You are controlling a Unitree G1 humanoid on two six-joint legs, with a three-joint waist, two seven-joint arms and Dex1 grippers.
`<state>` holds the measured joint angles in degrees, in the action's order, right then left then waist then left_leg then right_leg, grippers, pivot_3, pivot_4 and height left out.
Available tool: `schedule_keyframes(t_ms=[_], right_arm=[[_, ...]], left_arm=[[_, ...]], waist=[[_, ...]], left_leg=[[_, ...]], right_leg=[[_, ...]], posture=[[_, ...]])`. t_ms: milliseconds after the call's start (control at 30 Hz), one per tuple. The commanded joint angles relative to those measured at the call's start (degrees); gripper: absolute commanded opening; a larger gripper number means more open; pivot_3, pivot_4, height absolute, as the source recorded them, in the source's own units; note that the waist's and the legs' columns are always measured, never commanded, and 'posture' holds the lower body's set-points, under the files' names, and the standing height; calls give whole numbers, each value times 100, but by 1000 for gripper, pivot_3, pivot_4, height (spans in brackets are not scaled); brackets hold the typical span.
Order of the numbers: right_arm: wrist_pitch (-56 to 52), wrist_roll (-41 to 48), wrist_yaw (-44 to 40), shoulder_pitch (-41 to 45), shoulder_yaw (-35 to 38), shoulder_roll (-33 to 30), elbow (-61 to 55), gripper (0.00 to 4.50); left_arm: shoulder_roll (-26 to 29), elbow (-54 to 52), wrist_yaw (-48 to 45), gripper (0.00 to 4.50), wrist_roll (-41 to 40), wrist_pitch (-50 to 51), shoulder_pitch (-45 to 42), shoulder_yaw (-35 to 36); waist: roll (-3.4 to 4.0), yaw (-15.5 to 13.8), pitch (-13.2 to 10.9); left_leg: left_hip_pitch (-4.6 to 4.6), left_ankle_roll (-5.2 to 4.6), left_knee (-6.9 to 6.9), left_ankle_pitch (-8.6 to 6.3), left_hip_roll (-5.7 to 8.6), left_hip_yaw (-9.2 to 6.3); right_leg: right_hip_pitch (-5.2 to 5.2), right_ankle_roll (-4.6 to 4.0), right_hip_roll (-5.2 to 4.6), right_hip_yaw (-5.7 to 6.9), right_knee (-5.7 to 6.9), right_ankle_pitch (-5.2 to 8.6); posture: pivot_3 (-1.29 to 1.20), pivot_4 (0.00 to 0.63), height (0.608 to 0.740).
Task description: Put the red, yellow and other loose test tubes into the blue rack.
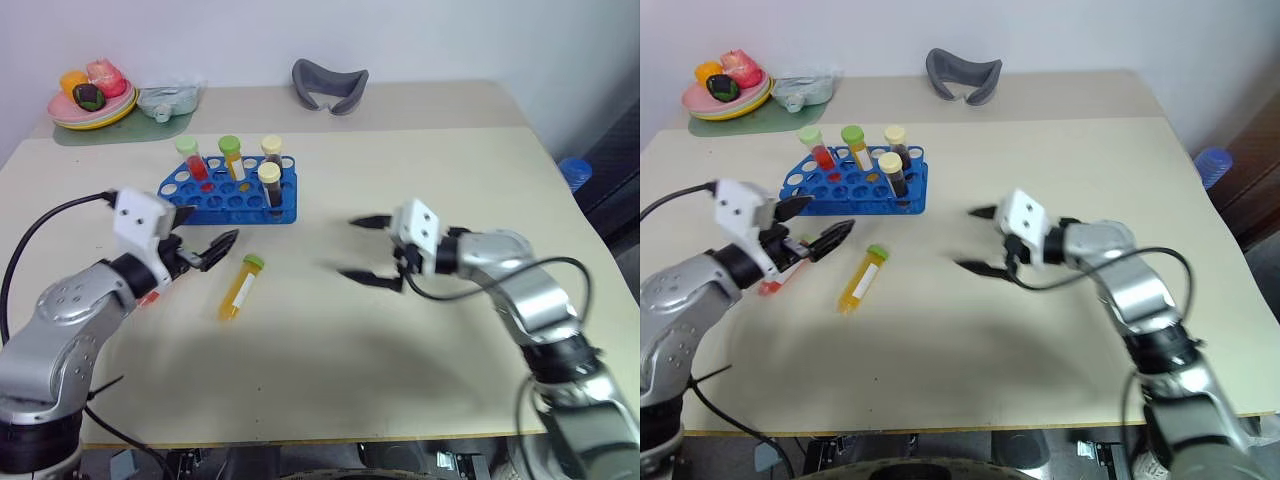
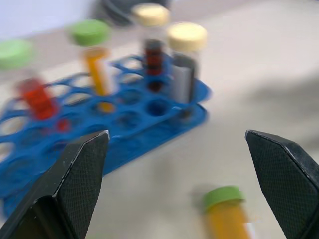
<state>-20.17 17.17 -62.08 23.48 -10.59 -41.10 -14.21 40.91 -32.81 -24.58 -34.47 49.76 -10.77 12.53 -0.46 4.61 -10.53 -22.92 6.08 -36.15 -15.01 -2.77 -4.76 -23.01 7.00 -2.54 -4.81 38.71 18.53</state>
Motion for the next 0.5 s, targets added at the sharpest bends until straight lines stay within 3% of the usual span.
schedule_keyframes(t_ms=[33, 200, 500], right_arm=[[-92, 189, -14, -22, 168, -18, -359, 4441], [-241, 243, 218, -148, 275, 70, -517, 4441], [-255, 261, 301, -226, 255, 73, -591, 4441]], left_arm=[[204, -262, 410, 4500, -31, 1116, -683, -414], [171, 402, 675, 4500, -425, 4137, -2335, -1094], [404, 1108, 2205, 4500, -2130, 4274, -2999, -2000]], waist=[[-6, -11, -5], [-29, -78, -18], [-29, -75, -20]], left_leg=[[11, 0, -2, 0, 0, -2], [43, -3, -2, -2, 3, -7], [32, -22, 3, -13, 3, -7]], right_leg=[[9, 0, 2, 1, 3, 0], [62, 1, -1, 10, -21, 1], [61, 3, -9, 11, -54, 1]], posture=[[0, 150, 740], [0, 150, 740], [0, 150, 740]])
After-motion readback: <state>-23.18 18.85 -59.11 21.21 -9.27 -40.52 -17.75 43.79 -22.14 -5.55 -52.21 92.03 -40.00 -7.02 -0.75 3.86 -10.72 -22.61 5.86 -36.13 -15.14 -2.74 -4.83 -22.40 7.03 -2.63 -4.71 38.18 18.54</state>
